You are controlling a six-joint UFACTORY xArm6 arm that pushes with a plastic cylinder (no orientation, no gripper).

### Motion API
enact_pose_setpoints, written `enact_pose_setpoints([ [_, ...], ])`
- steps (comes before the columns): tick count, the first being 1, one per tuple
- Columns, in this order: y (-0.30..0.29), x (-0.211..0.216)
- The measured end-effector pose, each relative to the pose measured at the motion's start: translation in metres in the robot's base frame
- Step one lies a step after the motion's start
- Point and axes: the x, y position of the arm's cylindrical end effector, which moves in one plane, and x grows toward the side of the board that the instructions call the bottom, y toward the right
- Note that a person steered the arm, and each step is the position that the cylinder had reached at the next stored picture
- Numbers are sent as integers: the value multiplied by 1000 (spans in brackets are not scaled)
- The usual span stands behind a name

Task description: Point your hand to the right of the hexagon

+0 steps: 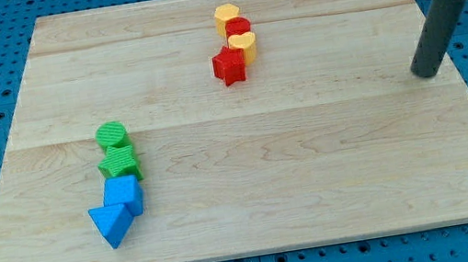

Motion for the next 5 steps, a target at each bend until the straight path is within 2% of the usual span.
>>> enact_pose_setpoints([
  [1,-2,-65],
  [2,-43,-126],
  [3,-107,-169],
  [4,-181,-163],
  [5,-212,-147],
])
